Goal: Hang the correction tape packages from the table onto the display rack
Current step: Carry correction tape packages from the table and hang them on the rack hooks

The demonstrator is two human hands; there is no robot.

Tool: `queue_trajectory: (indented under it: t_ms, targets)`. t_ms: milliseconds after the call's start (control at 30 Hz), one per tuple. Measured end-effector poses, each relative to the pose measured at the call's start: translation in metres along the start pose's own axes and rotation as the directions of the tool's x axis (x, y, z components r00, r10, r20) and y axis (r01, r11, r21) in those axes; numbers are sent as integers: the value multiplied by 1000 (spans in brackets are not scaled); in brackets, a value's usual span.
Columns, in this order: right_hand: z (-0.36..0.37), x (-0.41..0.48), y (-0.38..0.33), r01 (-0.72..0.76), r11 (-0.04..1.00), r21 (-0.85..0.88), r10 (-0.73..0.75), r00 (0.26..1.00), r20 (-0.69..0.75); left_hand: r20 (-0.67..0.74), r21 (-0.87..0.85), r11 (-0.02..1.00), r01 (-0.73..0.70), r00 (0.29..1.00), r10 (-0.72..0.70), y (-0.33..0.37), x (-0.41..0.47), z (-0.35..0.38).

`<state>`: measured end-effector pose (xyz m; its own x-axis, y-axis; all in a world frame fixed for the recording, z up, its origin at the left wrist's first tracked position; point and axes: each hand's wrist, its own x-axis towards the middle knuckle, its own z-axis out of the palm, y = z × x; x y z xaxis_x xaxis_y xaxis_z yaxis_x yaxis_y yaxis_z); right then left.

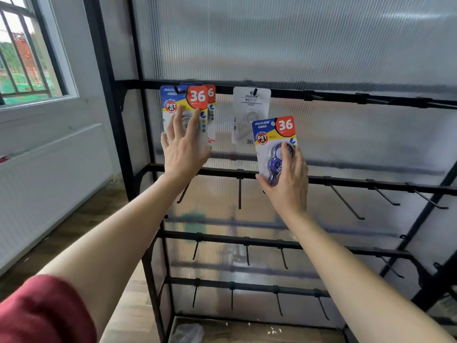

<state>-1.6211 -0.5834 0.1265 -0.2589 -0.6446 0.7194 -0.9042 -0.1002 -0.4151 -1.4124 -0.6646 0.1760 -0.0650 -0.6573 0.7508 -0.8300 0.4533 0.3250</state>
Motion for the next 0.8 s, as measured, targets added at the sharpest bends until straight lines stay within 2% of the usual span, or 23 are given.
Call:
queue_trajectory:
  t_ms: [300, 667, 800]
  targets:
    - [3, 12, 6, -40, 999, -15, 40, 999, 27, 164, 106, 992, 66, 983, -83, 0, 56, 38]
    - [-1, 15, 6, -42, 999, -11, 43, 996, 81, 314, 128, 992, 19, 948, -59, -4, 83, 36]
    - [-7, 11, 2, -37, 999, 10, 36, 996, 87, 288, 183, 983, -12, 957, -42, -9, 67, 22]
